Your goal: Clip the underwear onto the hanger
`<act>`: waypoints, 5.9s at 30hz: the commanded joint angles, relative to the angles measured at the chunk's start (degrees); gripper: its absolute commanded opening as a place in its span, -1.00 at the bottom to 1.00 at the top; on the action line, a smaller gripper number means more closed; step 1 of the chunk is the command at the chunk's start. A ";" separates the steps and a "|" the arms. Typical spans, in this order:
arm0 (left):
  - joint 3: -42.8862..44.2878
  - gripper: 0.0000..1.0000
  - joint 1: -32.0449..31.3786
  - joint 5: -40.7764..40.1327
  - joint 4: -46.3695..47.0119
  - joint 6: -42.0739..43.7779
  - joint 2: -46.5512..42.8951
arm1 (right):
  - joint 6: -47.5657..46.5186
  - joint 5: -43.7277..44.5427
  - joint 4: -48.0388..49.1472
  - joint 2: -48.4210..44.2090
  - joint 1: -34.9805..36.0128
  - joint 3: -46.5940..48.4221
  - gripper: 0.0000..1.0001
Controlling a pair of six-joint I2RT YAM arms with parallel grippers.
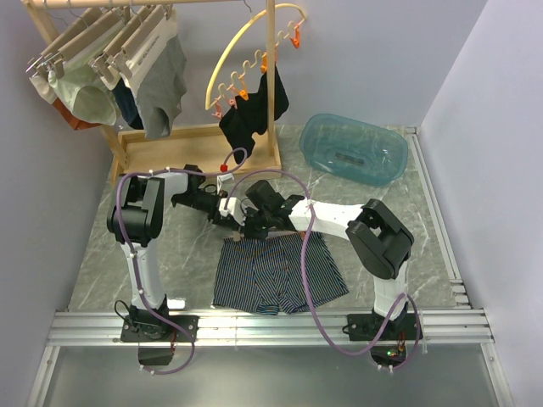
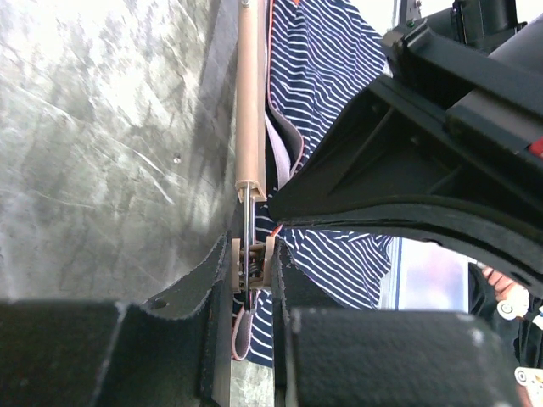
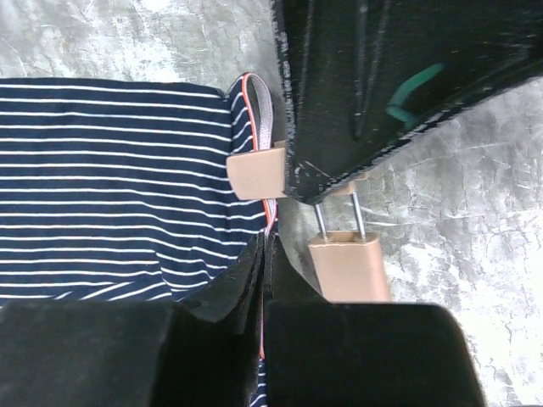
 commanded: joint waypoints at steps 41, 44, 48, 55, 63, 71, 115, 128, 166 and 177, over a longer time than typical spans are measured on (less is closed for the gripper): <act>-2.60 -0.07 1.04 -4.30 1.81 2.56 -5.93 | 2.93 -4.04 -0.76 -0.64 -1.57 4.39 -1.00; -2.60 0.03 1.83 -6.22 4.35 -0.41 -7.68 | 3.02 -4.39 -1.81 -0.47 -1.48 5.27 -0.96; -2.42 0.16 3.24 -8.86 6.46 -3.06 -9.97 | 5.04 -2.99 -0.77 -2.74 -1.31 4.75 -0.29; -5.49 0.32 3.50 -15.63 12.88 -7.72 -18.14 | 8.72 -2.63 -2.25 -10.21 -3.14 3.78 -0.13; -9.80 0.35 1.40 -23.36 20.08 -10.45 -30.89 | 20.94 -8.34 -4.62 -21.11 -17.11 -1.67 -0.19; -13.23 0.32 -13.62 -37.25 30.63 -13.52 -34.68 | 26.66 -13.44 -10.34 -23.23 -33.02 -7.38 -0.27; 4.70 -0.37 -38.07 -52.90 40.30 -12.47 -3.21 | 23.58 -31.20 -27.31 5.77 -48.42 4.04 0.05; 0.66 -0.67 -38.25 -54.92 45.14 -13.44 -7.25 | 26.31 -35.68 -24.14 7.97 -47.80 3.95 -0.22; -3.92 -0.99 -41.76 -61.87 48.66 -8.87 -15.69 | 19.89 -46.66 -38.64 10.08 -46.13 11.51 0.04; -4.44 -0.99 -42.11 -63.10 48.74 -9.22 -16.13 | 17.43 -46.67 -40.31 9.82 -45.52 10.72 -0.14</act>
